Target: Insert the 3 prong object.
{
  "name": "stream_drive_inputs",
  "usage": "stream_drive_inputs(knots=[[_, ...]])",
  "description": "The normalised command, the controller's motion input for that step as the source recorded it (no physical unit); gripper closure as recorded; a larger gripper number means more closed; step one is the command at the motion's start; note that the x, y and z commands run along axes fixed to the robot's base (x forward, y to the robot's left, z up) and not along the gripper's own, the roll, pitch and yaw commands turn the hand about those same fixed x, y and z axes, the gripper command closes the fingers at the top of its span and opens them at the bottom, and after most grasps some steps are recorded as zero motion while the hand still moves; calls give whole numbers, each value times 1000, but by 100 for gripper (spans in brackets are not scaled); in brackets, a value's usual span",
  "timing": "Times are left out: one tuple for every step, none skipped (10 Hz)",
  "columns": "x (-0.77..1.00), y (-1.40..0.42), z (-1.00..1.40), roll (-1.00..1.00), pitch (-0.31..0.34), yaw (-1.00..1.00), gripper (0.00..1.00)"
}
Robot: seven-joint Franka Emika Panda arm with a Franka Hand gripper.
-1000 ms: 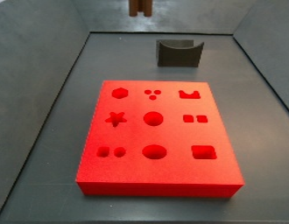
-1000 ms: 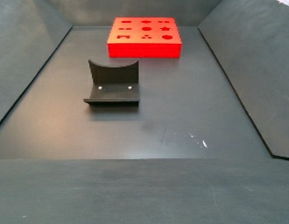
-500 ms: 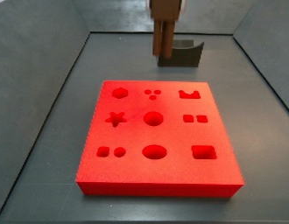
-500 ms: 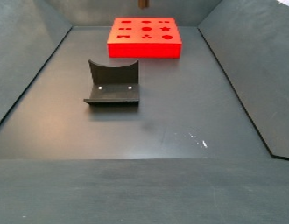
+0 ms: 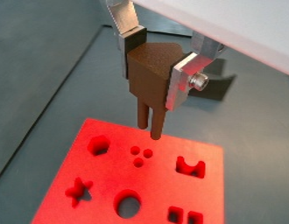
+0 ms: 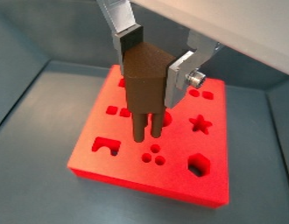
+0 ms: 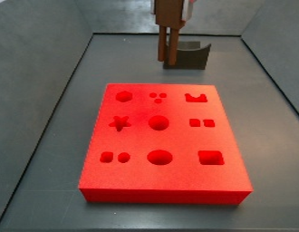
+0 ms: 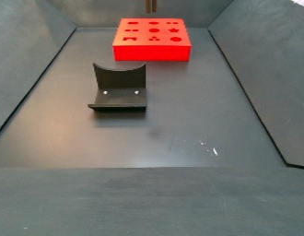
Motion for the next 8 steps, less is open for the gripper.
stream_drive_inputs(knots=[[0, 0, 0, 0, 76, -1000, 100], [0, 0, 0, 0, 80, -1000, 100], [0, 0, 0, 0, 81, -1000, 100], [0, 0, 0, 0, 83, -1000, 100], [0, 0, 0, 0, 86, -1000, 100], [0, 0, 0, 0, 89, -1000, 100], [0, 0, 0, 0, 90, -1000, 100], [0, 0, 0, 0, 90, -1000, 100]])
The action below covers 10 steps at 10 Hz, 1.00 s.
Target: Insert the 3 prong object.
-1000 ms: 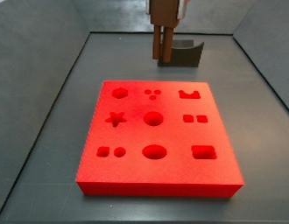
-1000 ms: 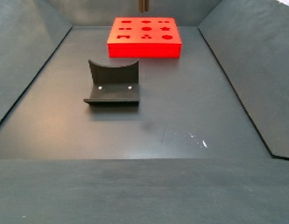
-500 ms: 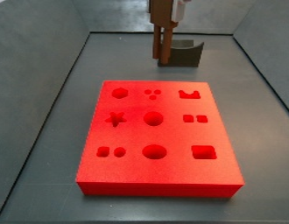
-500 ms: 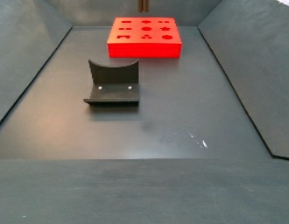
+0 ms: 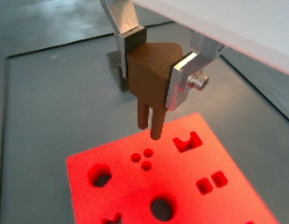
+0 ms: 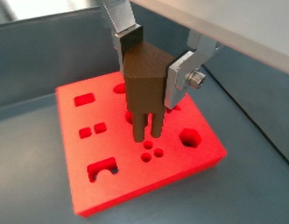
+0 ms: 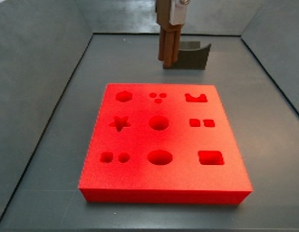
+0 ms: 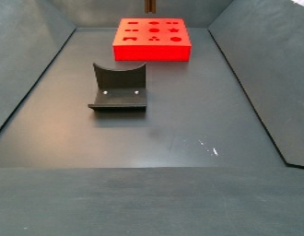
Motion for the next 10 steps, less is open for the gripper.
stream_drive_inputs(knots=[[0, 0, 0, 0, 90, -1000, 100], [0, 0, 0, 0, 90, -1000, 100], [0, 0, 0, 0, 93, -1000, 100], [0, 0, 0, 0, 94, -1000, 100], [0, 0, -3, 0, 94, -1000, 100], [0, 0, 0, 0, 94, -1000, 100], [0, 0, 0, 0, 91, -1000, 100], [0, 0, 0, 0, 90, -1000, 100], [0, 0, 0, 0, 89, -1000, 100], [0, 0, 0, 0, 89, -1000, 100]])
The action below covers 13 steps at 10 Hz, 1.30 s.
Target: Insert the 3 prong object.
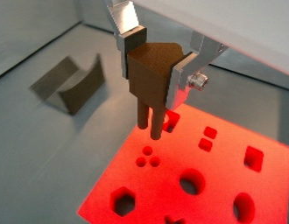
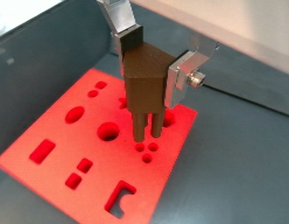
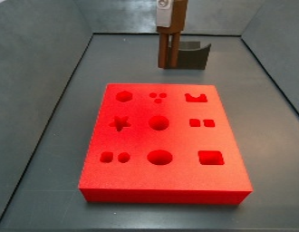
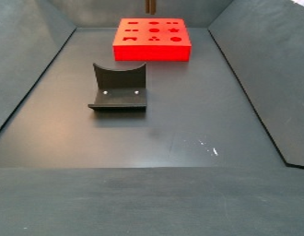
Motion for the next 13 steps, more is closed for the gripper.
stream_drive_inputs(knots=[[0, 0, 0, 0, 90, -1000, 100], [0, 0, 0, 0, 90, -1000, 100], [0, 0, 0, 0, 89, -1000, 100], [0, 0, 0, 0, 89, -1000, 100], [0, 0, 0, 0, 89, -1000, 100], [0, 0, 0, 0, 89, -1000, 100], [0, 0, 0, 0, 84, -1000, 100], [0, 0, 0, 0, 81, -1000, 100], [0, 0, 0, 0, 77, -1000, 100], [0, 0, 0, 0, 69, -1000, 100], [0, 0, -6, 0, 67, -1000, 100], [0, 0, -14, 0, 69, -1000, 100], [0, 0, -17, 0, 70, -1000, 100]])
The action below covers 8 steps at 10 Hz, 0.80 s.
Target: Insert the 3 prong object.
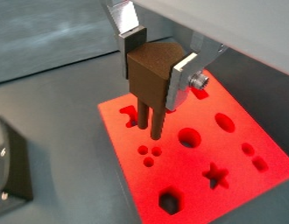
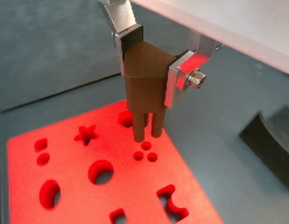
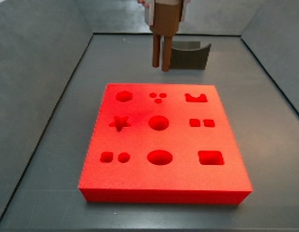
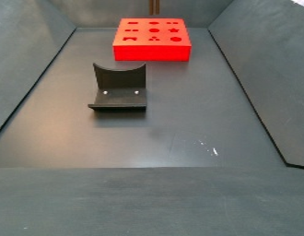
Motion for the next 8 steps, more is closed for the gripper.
stream_drive_inputs(knots=[[0, 0, -14, 0, 27, -1000, 100], [14, 0, -129, 0, 0, -1000, 100], [40, 0, -180, 0, 0, -1000, 100], [46, 0, -186, 0, 0, -1000, 100], [43, 0, -189, 0, 0, -1000, 100], [43, 0, -189, 0, 0, -1000, 100], [69, 9, -194, 0, 0, -1000, 100], [257, 117, -94, -33, 0, -851, 100]])
